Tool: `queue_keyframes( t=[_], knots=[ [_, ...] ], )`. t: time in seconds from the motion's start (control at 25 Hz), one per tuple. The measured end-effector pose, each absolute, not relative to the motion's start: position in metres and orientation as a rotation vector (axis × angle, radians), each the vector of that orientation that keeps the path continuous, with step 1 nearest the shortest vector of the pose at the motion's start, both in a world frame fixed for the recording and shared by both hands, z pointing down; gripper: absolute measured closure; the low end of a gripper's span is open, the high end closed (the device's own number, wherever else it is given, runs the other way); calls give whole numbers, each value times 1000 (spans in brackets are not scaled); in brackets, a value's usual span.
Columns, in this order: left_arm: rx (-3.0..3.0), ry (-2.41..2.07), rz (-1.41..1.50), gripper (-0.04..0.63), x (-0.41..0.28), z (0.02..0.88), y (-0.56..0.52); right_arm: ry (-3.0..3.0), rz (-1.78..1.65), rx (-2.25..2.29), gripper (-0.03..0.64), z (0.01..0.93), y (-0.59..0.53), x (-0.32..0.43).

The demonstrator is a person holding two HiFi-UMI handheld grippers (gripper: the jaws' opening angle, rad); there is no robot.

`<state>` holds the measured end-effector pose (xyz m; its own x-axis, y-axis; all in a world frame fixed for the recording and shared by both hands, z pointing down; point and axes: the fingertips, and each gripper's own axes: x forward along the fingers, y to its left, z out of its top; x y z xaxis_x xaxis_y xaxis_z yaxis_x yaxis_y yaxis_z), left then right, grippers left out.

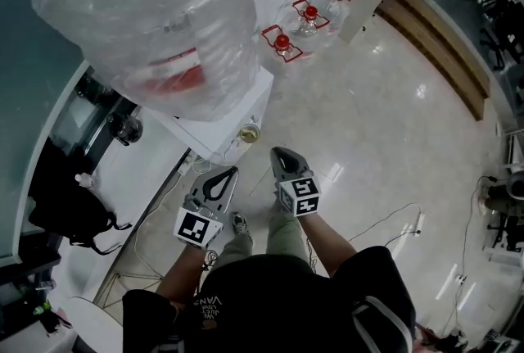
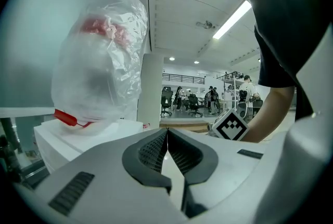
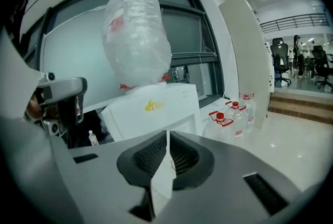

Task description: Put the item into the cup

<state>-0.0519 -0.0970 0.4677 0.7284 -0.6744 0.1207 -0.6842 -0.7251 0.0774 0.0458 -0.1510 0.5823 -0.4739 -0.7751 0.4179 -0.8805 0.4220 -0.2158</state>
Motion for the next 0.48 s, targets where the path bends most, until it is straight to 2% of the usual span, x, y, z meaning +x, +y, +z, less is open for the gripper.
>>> queue_keyframes(
  t=[0.48],
  knots=[
    [2841, -1137, 133, 575, -61, 434, -84, -2577, 497, 1456, 569, 474, -103, 41]
  ],
)
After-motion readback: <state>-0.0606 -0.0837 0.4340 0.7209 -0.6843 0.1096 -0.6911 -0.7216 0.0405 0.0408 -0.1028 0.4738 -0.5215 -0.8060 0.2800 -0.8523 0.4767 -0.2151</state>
